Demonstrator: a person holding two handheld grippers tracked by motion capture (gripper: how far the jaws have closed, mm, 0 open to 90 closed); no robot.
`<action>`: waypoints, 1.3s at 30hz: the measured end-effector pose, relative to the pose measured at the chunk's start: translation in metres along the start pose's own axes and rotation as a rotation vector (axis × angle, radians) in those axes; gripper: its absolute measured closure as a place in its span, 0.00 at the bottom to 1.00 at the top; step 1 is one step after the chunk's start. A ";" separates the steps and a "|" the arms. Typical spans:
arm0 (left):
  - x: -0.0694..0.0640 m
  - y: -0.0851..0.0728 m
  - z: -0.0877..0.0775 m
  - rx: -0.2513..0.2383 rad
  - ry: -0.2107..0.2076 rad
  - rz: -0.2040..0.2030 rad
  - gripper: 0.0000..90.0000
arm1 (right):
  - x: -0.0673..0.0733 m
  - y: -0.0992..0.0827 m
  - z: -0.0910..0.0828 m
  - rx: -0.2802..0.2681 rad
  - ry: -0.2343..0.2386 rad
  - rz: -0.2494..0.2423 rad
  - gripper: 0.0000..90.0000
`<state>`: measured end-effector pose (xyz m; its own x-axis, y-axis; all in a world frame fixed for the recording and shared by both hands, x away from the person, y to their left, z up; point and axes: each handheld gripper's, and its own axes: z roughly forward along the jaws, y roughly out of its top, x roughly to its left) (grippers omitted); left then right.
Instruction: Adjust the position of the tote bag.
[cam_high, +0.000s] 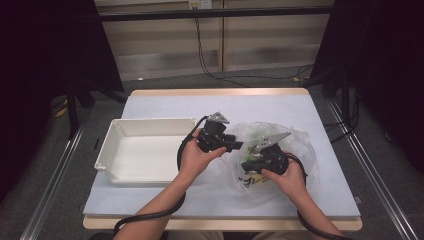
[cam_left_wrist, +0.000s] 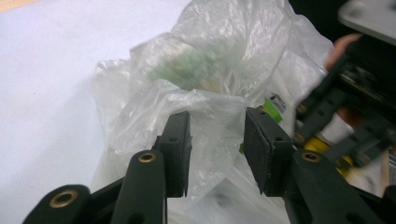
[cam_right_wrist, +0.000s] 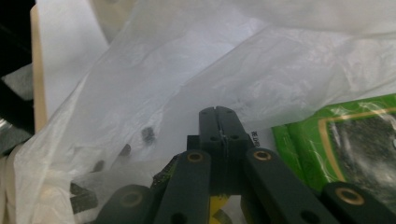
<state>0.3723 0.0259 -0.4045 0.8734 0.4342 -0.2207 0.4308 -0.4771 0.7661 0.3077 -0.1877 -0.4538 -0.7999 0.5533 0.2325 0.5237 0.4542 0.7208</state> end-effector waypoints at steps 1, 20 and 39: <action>0.001 0.000 0.002 -0.005 0.006 -0.004 0.68 | 0.003 -0.001 0.000 0.001 0.005 -0.006 1.00; -0.004 -0.017 0.034 0.122 -0.018 -0.025 0.45 | 0.018 -0.017 -0.006 -0.015 0.010 -0.050 0.99; -0.006 -0.012 0.020 0.060 -0.014 -0.041 0.49 | 0.004 -0.015 -0.035 -0.087 -0.058 -0.005 0.82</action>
<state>0.3663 0.0136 -0.4239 0.8575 0.4438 -0.2603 0.4790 -0.5040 0.7187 0.2866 -0.2170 -0.4408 -0.7831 0.5914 0.1924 0.4902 0.3965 0.7762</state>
